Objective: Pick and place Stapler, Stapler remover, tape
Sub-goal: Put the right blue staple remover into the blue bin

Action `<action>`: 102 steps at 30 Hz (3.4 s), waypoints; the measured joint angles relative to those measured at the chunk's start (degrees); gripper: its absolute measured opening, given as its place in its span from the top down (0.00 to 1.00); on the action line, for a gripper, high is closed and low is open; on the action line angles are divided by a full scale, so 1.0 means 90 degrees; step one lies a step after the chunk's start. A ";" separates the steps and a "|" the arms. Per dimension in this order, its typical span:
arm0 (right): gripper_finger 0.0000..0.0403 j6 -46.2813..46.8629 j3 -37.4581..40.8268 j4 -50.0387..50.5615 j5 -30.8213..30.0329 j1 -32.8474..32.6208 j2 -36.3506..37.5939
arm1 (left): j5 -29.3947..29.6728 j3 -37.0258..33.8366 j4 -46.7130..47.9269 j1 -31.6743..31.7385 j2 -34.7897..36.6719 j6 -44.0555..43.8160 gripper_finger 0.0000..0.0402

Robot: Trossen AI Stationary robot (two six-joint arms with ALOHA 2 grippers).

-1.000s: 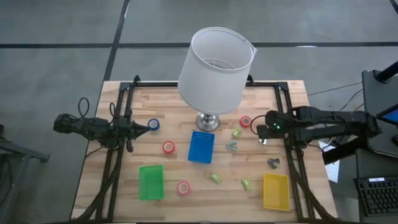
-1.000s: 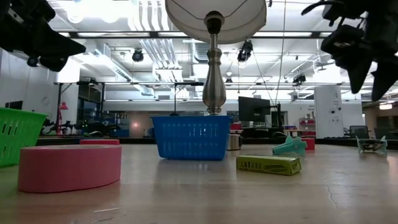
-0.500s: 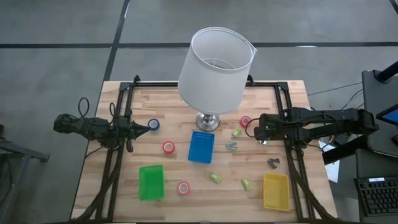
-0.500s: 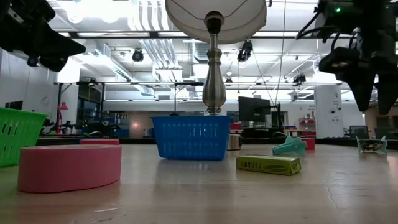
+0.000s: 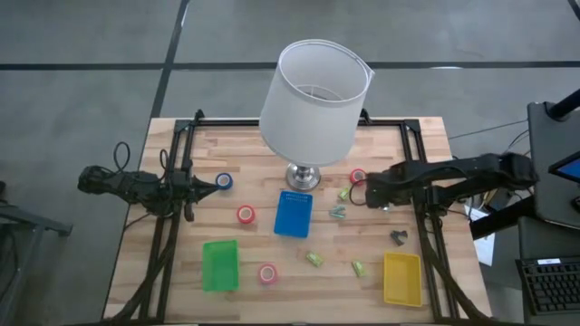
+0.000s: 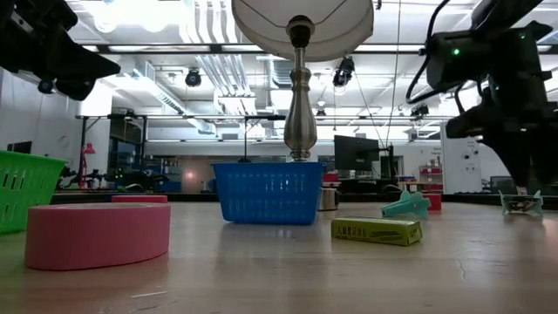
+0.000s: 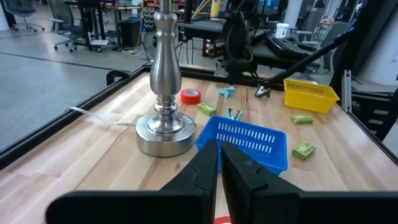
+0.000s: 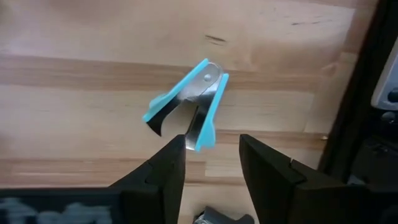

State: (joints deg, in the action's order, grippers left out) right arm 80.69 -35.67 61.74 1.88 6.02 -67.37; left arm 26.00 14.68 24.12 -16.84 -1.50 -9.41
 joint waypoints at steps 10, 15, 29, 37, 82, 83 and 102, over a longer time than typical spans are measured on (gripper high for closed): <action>0.74 -0.0276 0.0136 -0.0189 0.0128 0.0000 -0.0248 | 0.0001 0.0001 -0.0002 -0.0002 0.0000 0.0001 0.94; 0.77 -0.0299 0.0283 -0.0412 0.0102 0.0005 -0.0248 | 0.0002 0.0001 -0.0002 0.0000 0.0001 0.0001 0.94; 0.97 -0.0841 0.0363 -0.0588 -0.0184 0.0000 -0.0230 | 0.0002 0.0000 -0.0002 -0.0002 0.0000 0.0002 0.94; 0.98 -0.1039 0.0047 -0.0737 -0.0237 -0.0019 -0.0090 | 0.0000 0.0002 -0.0002 -0.0001 0.0000 0.0001 0.94; 0.98 -0.3058 -0.5505 -0.3005 -0.0548 -0.1411 -0.5333 | 0.0000 0.0001 -0.0001 0.0000 0.0001 0.0001 0.94; 0.98 -0.3066 -0.5532 -0.3005 -0.0547 -0.1360 -0.5380 | 0.0000 0.0001 0.0003 -0.0002 0.0001 0.0000 0.94; 0.93 -0.3505 -0.5567 -0.2550 -0.0658 -0.0877 -0.5475 | 0.0002 0.0002 0.0003 0.0000 -0.0032 0.0002 0.94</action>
State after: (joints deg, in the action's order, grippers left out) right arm 49.15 -85.78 38.79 -4.04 -1.87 -116.64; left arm 26.02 14.70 24.14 -16.84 -1.78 -9.39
